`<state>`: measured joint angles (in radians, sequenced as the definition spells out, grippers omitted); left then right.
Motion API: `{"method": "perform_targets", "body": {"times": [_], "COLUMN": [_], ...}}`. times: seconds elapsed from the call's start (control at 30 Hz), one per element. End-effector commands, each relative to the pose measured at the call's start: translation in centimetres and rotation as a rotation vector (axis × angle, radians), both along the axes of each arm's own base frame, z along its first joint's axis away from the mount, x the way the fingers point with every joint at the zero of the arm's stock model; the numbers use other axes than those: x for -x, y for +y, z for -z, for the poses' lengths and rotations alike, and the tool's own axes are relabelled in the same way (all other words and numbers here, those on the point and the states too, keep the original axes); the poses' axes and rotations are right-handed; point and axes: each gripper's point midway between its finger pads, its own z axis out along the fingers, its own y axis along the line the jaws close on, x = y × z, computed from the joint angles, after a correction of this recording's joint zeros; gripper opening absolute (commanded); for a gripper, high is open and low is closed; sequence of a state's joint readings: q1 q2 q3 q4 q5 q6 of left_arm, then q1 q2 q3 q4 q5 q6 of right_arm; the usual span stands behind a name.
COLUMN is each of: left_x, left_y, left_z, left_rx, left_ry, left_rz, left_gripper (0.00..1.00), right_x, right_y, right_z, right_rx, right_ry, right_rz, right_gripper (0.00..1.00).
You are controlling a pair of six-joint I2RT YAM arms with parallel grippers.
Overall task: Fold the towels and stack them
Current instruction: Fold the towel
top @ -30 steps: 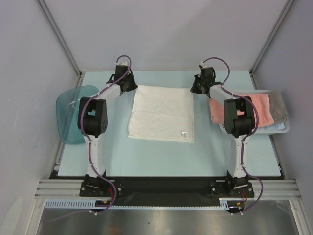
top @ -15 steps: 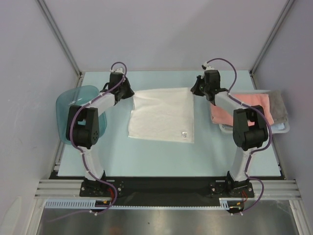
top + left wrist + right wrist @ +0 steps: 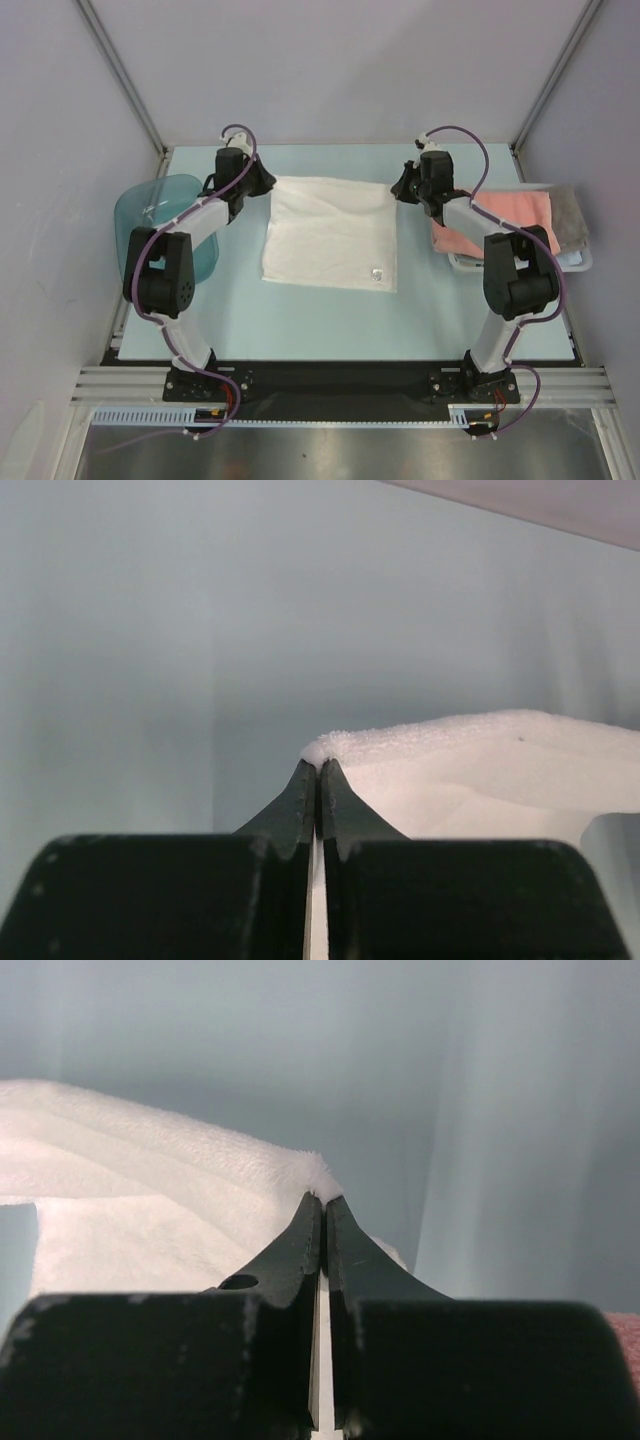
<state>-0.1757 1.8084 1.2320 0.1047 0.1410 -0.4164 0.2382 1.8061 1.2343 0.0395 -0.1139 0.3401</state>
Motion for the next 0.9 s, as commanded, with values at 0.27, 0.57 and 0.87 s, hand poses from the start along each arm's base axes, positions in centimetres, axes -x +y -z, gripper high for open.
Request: {"method": "perform_targets", "body": {"times": [0.27, 0.57, 0.87], "left_x": [-4.0, -5.8, -6.3], "left_y": [-1.9, -1.5, -1.5], "left_z": [-1.0, -0.4, -0.5], "left_rx": [0.034, 0.031, 0.06], "left_ry": [-0.084, -0.1, -0.08], "left_rz": [0.103, 0.082, 0.101], "left_gripper": [0.16, 0.07, 0.41], "right_x": [-3.2, -4.3, -4.3], "right_y": [0.9, 1.4, 1.7], "right_z": [-3.6, -2.9, -2.6], "right_rx": [-0.029, -0.036, -0.037], "right_ry": [-0.13, -0.137, -0.141], "right_rz": [0.009, 0.0, -0.016], "right_gripper": [0.0, 0.0, 0.0]}}
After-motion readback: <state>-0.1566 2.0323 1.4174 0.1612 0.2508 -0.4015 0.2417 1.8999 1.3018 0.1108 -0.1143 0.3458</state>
